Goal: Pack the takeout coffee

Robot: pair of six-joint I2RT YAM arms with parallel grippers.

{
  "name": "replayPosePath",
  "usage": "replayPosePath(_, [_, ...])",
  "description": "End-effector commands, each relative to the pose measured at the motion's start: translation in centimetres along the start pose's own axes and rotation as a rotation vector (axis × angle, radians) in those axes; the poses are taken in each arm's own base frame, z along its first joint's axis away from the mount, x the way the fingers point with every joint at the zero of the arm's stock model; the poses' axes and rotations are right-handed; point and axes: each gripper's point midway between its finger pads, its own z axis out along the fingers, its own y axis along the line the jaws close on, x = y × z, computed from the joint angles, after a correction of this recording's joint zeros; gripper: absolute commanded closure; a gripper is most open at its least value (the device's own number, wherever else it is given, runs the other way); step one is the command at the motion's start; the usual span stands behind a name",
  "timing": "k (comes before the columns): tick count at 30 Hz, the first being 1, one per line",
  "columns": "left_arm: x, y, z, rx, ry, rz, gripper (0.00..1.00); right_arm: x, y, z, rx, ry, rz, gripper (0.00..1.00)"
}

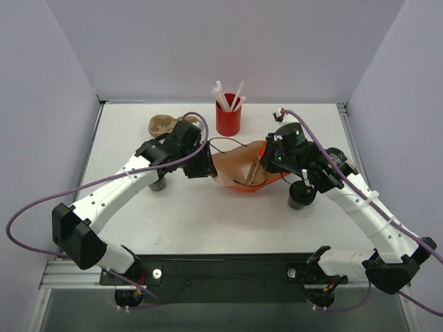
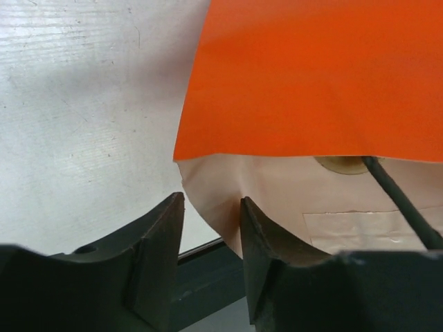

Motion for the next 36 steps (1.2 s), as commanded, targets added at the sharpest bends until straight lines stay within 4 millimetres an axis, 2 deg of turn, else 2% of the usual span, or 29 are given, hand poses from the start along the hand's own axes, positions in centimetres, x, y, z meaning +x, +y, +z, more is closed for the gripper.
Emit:
replayPosePath(1, [-2.6,-2.3,-0.6,0.097,-0.100,-0.007,0.64,-0.1,-0.2,-0.5,-0.009,-0.012,0.009,1.00])
replayPosePath(3, [-3.2,-2.2,-1.2,0.087,-0.131,0.014,0.74,-0.2,-0.1,-0.5,-0.006,-0.013,0.002,1.00])
replayPosePath(4, [-3.6,-2.3,-1.8,0.082,-0.148,0.026,0.86,-0.6,-0.1,-0.6,-0.007,-0.023,0.001,1.00])
replayPosePath(7, [-4.6,-2.2,-3.8,0.068,-0.205,0.096,1.00,-1.8,0.1,-1.1,-0.011,-0.050,-0.002,1.00])
replayPosePath(10, [-5.4,-1.5,-5.3,0.056,-0.289,0.135,1.00,-2.6,0.5,-1.9,-0.020,-0.061,0.044,0.85])
replayPosePath(11, [-4.6,-0.7,-5.4,0.053,-0.292,0.139,1.00,-3.1,0.5,-2.6,-0.016,-0.068,0.066,0.80])
replayPosePath(13, [-4.6,-0.7,-5.7,0.081,-0.330,0.138,1.00,-3.2,0.7,-3.4,-0.019,-0.076,0.124,0.75])
replayPosePath(14, [-3.9,-0.2,-5.7,0.085,-0.330,0.135,1.00,-3.2,0.4,-3.7,-0.005,-0.083,0.144,0.69])
replayPosePath(18, [-3.1,0.4,-5.8,0.095,-0.347,0.120,1.00,-3.8,0.8,-5.4,0.010,-0.157,0.169,0.64])
replayPosePath(20, [-2.7,0.8,-6.0,0.096,-0.344,0.122,1.00,-3.1,1.9,-5.6,0.000,-0.159,0.171,0.60])
replayPosePath(21, [-2.2,1.2,-5.7,0.091,-0.332,0.120,1.00,-2.7,1.9,-5.2,0.016,-0.157,0.180,0.60])
replayPosePath(23, [-1.7,1.3,-5.9,0.104,-0.327,0.123,1.00,-1.4,3.7,-5.2,-0.008,-0.155,0.196,0.60])
replayPosePath(25, [-1.2,1.6,-5.8,0.109,-0.321,0.127,1.00,-0.7,4.5,-4.8,0.013,-0.182,0.171,0.60])
replayPosePath(26, [-1.1,1.6,-6.3,0.122,-0.333,0.130,1.00,-0.2,5.7,-4.7,-0.012,-0.180,0.152,0.60])
replayPosePath(27, [-0.8,1.7,-6.3,0.129,-0.332,0.131,1.00,0.4,6.1,-3.7,0.005,-0.158,0.136,0.60])
replayPosePath(31, [0.2,2.0,-6.2,0.150,-0.324,0.151,1.00,1.6,6.3,-1.2,0.061,-0.166,0.038,0.60])
replayPosePath(32, [0.3,1.9,-6.3,0.160,-0.325,0.144,1.00,1.3,6.3,-0.7,0.074,-0.188,0.020,0.62])
replayPosePath(35, [0.2,1.3,-6.7,0.174,-0.321,0.131,1.00,1.9,5.2,0.0,0.111,-0.198,-0.049,0.66])
replayPosePath(36, [0.1,1.1,-6.9,0.177,-0.322,0.128,1.00,2.1,4.9,-0.1,0.120,-0.198,-0.022,0.66])
